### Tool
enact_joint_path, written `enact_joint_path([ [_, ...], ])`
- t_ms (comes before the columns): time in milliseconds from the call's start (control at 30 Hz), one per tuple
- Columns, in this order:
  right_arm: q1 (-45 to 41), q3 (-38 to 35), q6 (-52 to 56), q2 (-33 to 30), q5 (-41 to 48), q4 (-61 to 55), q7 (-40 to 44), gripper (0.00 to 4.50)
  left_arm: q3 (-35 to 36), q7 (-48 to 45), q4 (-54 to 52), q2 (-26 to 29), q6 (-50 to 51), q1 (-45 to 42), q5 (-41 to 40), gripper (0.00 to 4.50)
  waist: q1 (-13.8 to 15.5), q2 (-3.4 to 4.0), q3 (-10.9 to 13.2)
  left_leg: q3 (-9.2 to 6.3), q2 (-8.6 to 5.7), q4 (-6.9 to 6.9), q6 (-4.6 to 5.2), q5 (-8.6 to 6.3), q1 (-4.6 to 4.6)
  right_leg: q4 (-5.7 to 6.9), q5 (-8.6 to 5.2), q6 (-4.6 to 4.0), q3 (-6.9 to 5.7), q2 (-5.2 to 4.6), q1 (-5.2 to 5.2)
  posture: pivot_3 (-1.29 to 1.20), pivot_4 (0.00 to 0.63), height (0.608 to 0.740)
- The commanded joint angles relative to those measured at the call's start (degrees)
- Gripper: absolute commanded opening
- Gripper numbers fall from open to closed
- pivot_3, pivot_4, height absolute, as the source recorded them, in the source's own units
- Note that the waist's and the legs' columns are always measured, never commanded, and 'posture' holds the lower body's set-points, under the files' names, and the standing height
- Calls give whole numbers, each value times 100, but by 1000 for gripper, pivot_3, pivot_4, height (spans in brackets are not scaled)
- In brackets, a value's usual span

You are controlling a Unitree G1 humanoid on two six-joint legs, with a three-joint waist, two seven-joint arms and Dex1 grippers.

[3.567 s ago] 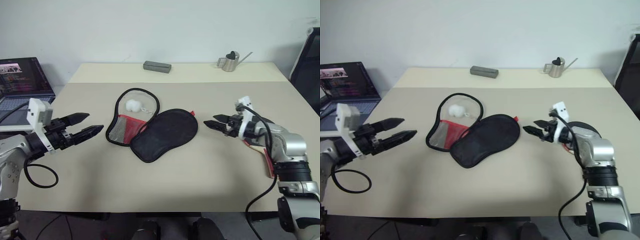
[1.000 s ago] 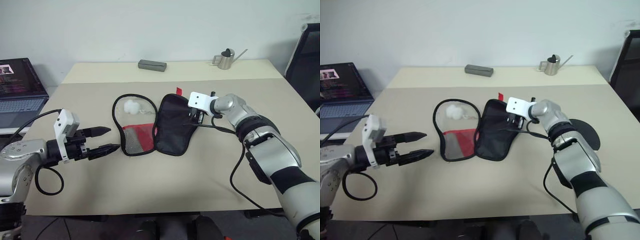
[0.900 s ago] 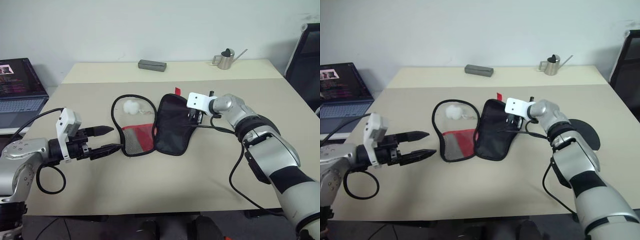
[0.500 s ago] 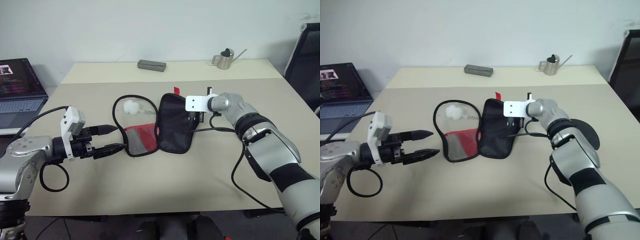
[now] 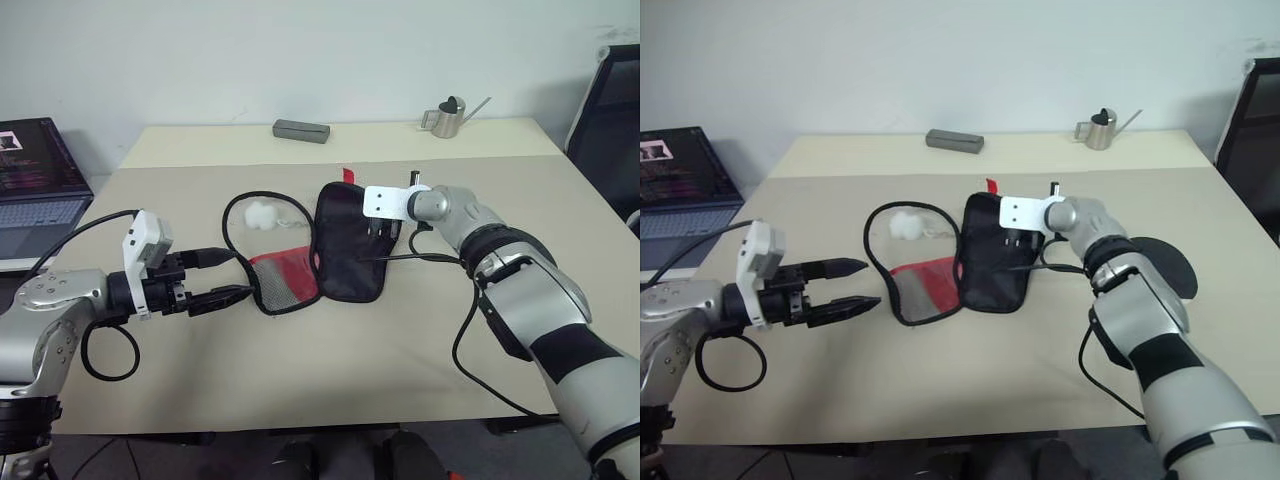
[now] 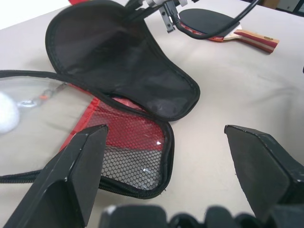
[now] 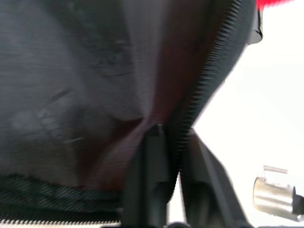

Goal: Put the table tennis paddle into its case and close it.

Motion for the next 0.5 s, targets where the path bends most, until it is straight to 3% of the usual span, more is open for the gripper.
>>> enact_joint_path([
  [33, -33, -207, 141, 9, 145, -69, -232, 1736, 20, -8, -118, -24, -34, -79, -31, 4294, -10, 0, 0, 0, 0, 0, 0, 0, 0, 0, 0, 0, 0, 0, 0, 0, 150, 740],
  [67, -44, -311, 211, 14, 232, -70, -328, 2048, 6, -2, -111, -39, -44, -85, -24, 4294, -15, 0, 0, 0, 0, 0, 0, 0, 0, 0, 0, 0, 0, 0, 0, 0, 150, 740],
  [367, -211, -1354, 639, -106, 1100, -158, -704, 2048, -93, 26, -43, -156, -99, -161, 35, 4294, -32, 0, 0, 1, 0, 0, 0, 0, 0, 1, 0, -1, 1, 0, 0, 0, 150, 740],
  [500, -141, -1950, 930, -212, 1695, -298, -355, 2048, -100, 25, -30, -192, -117, -168, 50, 4294, -31, 0, 0, 2, 0, 0, 0, 0, -1, 0, 0, -1, 1, -1, 0, 0, 150, 740],
])
